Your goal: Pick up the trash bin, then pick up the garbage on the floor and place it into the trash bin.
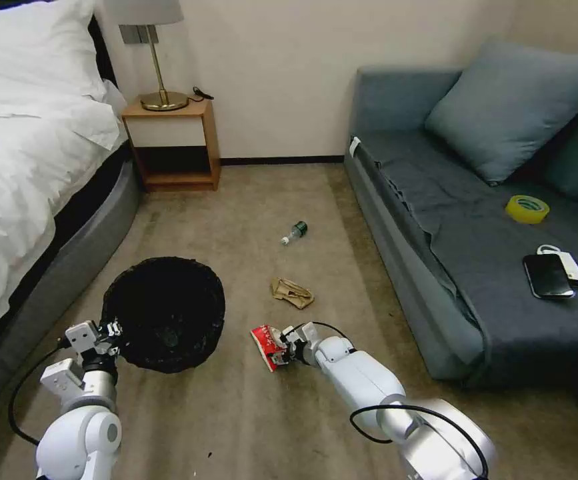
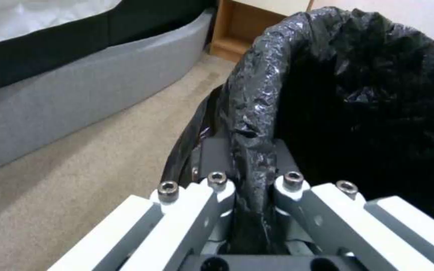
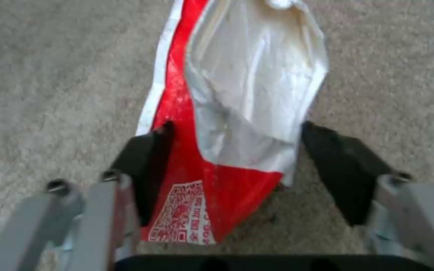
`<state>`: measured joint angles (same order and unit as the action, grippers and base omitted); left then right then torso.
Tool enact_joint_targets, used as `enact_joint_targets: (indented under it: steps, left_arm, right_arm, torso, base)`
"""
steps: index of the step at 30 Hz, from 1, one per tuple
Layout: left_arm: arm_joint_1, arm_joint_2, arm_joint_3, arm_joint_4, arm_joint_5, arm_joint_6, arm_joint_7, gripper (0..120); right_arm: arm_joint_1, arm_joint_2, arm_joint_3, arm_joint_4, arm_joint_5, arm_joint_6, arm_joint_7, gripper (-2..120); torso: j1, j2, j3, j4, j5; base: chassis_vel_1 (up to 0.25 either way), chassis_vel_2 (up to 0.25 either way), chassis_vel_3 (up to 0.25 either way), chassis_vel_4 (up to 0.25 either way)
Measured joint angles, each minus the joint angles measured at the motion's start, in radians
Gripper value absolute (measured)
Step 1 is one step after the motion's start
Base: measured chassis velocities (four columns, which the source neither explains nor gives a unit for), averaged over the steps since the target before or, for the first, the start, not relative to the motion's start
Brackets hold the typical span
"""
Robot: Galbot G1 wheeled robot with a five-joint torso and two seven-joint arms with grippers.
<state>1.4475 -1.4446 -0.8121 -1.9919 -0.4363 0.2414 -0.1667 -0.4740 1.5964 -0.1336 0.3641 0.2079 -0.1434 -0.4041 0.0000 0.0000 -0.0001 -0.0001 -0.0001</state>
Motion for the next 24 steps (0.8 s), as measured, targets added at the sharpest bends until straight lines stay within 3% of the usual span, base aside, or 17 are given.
enact_joint_targets:
  steps: [1, 5, 8, 10, 13, 18, 24]
  left_arm:
    - [0.000, 0.000, 0.001, 0.003, 0.001, -0.002, 0.002, 4]
    - [0.000, 0.001, 0.002, 0.007, 0.002, -0.002, 0.004, 4]
    - [-0.001, 0.000, 0.004, 0.011, 0.005, -0.003, 0.005, 4]
    - [-0.001, 0.000, 0.005, 0.012, 0.005, -0.003, 0.006, 4]
    - [-0.002, -0.001, 0.006, 0.013, 0.006, -0.004, 0.007, 4]
    - [-0.005, 0.000, 0.004, 0.013, 0.004, -0.004, 0.006, 4]
    - [-0.013, 0.005, 0.011, 0.016, -0.001, -0.003, 0.001, 4]
  right_arm:
    - [0.001, 0.001, 0.003, -0.004, -0.001, 0.003, 0.000, 56]
    - [0.002, 0.002, 0.008, -0.008, -0.003, 0.005, -0.003, 44]
    - [0.002, 0.001, 0.013, -0.009, -0.008, 0.010, -0.008, 28]
    - [0.002, 0.000, 0.013, -0.009, -0.009, 0.010, -0.009, 26]
    - [-0.006, -0.003, 0.019, 0.001, -0.009, 0.012, -0.011, 11]
    - [-0.023, -0.023, 0.034, 0.045, 0.001, 0.011, -0.006, 1]
    - [-0.046, -0.075, 0.083, 0.136, 0.011, 0.027, 0.027, 1]
  torso:
    - [0.000, 0.000, 0.000, 0.0000, 0.0000]
    - [0.000, 0.000, 0.000, 0.0001, 0.0002]
    - [0.000, 0.000, 0.000, 0.0003, 0.0002]
    - [0.000, 0.000, 0.000, 0.0002, 0.0002]
    - [0.000, 0.000, 0.000, 0.0003, 0.0003]
    - [0.000, 0.000, 0.000, 0.0004, 0.0004]
    - [0.000, 0.000, 0.000, 0.0002, 0.0003]
  base:
    - [0.000, 0.000, 0.000, 0.000]
    - [0.000, 0.000, 0.000, 0.000]
    - [0.000, 0.000, 0.000, 0.000]
    - [0.000, 0.000, 0.000, 0.000]
    - [0.000, 0.000, 0.000, 0.000]
    - [0.000, 0.000, 0.000, 0.000]
    - [0.000, 0.000, 0.000, 0.000]
